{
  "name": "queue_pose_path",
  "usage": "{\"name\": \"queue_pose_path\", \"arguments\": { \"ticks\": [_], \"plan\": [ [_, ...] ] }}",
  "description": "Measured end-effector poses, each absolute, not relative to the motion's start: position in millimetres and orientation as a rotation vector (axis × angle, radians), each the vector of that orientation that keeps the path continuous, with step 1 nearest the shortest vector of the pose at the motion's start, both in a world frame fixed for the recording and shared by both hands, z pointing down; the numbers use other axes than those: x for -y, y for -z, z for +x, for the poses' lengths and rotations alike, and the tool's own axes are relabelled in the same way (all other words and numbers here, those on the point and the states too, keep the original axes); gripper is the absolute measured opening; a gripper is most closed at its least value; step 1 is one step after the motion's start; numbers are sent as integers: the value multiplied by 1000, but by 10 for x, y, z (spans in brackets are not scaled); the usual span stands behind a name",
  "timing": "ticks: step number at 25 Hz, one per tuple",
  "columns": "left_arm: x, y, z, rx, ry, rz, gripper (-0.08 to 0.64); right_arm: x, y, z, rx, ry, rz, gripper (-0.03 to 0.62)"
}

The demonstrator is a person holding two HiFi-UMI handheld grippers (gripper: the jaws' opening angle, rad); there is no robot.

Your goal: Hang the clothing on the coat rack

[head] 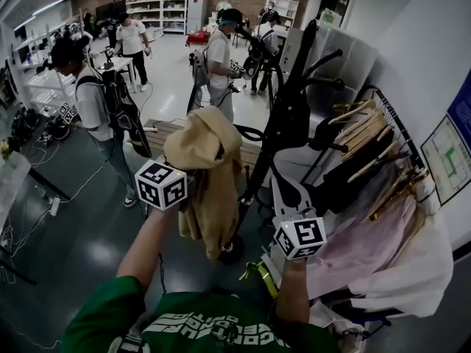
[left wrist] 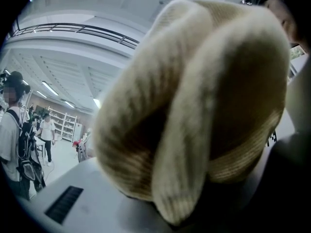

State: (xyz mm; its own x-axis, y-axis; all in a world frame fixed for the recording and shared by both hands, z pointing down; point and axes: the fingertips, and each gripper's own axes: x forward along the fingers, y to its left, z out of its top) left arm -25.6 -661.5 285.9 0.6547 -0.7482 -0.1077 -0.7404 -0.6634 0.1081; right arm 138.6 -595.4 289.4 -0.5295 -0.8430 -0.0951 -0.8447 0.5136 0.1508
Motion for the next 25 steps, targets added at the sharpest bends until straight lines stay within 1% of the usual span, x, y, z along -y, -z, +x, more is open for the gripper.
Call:
{"name": "queue_pose_path", "arguments": {
  "ticks": [15, 25],
  "plan": [
    [6913, -2924, 22, 1231, 177, 2797, 78, 6146, -2787, 1495, -2722, -283, -1509, 9],
    [7072, -3098, 273, 1207, 134, 2784, 78, 6169, -2877, 1658, -2726, -269, -1517, 9]
  ]
}}
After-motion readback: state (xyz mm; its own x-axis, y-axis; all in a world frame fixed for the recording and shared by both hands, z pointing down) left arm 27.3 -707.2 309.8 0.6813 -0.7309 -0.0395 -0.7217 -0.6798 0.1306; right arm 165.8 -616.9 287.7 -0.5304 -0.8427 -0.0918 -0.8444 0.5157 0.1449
